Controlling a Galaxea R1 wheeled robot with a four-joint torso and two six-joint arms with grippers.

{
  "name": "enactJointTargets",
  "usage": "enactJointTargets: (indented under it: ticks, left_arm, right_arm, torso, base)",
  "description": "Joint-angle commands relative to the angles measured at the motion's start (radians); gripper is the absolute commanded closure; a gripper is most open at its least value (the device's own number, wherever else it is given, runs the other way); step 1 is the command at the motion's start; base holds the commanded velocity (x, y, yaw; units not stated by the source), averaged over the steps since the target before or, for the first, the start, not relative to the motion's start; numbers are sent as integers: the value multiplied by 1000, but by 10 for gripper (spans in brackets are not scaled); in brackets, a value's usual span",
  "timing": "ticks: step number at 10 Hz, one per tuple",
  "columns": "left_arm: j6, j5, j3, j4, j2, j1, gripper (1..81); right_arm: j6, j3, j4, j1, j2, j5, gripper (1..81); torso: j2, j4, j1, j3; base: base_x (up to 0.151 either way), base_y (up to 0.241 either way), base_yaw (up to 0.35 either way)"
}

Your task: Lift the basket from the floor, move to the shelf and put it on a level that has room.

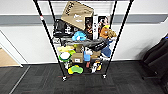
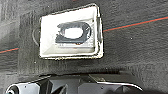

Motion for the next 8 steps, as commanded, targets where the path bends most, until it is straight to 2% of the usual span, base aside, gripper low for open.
enactJointTargets:
  ticks: [1,2,4,7,8]
  left_arm:
    - [4,57,2,-7,-6,-63,10]
    - [4,55,2,-7,-6,-63,10]
    - [4,55,2,-6,-6,-63,10]
    - [4,51,1,-7,-14,-72,10]
    - [2,54,-4,-9,-23,-77,10]
  right_arm:
    - [3,-2,19,59,-9,-65,10]
    - [3,-8,20,56,-10,-63,10]
    - [4,-23,22,56,-9,-63,10]
    - [4,-25,22,67,-10,-63,10]
    - [4,-36,23,72,-13,-65,10]
  torso:
    - [-95,0,61,0]
    - [-131,0,84,-80]
    - [-186,0,119,-104]
    - [-280,0,178,-189]
    - [-315,0,200,-128]
  base:
    - [0,0,0]
    - [0,0,0]
    - [0,0,0]
    - [0,0,0]
    - [0,0,0]
